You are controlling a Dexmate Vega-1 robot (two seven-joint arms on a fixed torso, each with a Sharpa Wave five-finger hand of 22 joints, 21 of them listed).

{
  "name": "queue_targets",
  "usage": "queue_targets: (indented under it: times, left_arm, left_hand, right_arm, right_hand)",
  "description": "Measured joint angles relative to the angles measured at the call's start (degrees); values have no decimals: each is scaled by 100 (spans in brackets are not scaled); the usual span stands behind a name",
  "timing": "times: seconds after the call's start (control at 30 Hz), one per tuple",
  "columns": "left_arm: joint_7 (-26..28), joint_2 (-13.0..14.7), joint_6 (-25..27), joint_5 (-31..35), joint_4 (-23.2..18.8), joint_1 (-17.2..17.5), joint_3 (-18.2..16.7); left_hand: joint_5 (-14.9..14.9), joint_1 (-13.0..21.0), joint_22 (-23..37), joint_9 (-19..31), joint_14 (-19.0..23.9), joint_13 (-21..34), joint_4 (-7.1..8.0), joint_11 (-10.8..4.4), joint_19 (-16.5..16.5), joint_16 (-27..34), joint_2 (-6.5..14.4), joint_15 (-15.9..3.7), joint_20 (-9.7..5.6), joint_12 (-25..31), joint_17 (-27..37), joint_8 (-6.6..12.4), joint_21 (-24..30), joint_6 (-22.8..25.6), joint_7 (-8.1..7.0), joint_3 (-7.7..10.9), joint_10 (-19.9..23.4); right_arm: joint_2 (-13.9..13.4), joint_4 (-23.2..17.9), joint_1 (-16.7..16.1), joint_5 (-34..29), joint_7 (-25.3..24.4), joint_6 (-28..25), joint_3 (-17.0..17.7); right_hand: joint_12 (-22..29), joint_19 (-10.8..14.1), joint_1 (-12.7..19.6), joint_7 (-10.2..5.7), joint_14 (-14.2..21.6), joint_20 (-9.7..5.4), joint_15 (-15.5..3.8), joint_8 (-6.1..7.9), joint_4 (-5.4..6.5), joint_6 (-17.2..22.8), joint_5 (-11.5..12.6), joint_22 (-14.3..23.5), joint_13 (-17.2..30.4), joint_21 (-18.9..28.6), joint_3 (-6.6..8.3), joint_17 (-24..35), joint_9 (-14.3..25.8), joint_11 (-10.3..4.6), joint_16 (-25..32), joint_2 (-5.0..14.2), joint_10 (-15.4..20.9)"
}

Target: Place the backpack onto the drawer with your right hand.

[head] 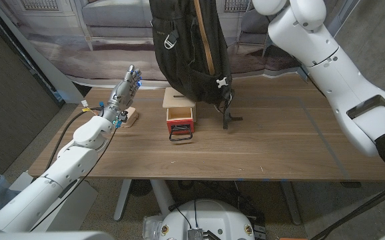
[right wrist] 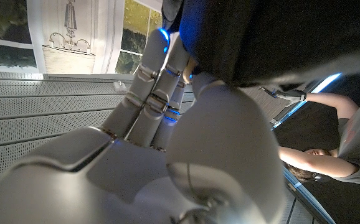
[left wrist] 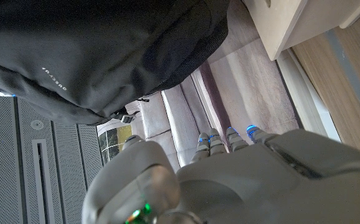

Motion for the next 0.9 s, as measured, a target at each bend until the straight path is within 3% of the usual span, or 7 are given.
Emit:
queue_targets:
  times: [0.43,0.9]
  left_arm:
    - [27,-13,-14,2,-21,52,-4]
    - [1,-20,43,11,37,-72,75]
  left_hand:
    - [0,0,0,0,-20,0,24,0,0,0,0,20,0,0,0,0,0,0,0,-23,0]
    - [0,31,0,0,-20,0,23,0,0,0,31,20,0,0,0,0,0,0,0,-23,0]
  right_arm:
    - [95,188,33,85,-76,83,-119]
    - [-46,197,-258,266,-168,207,-102]
  right_hand:
    - [-99,-51,0,0,18,30,-23,0,0,0,-1,-56,-79,44,0,-23,-1,-18,-39,0,80]
    - [-166,-50,0,0,19,30,-24,0,1,0,-4,-110,-109,88,1,-49,-1,5,-88,0,105]
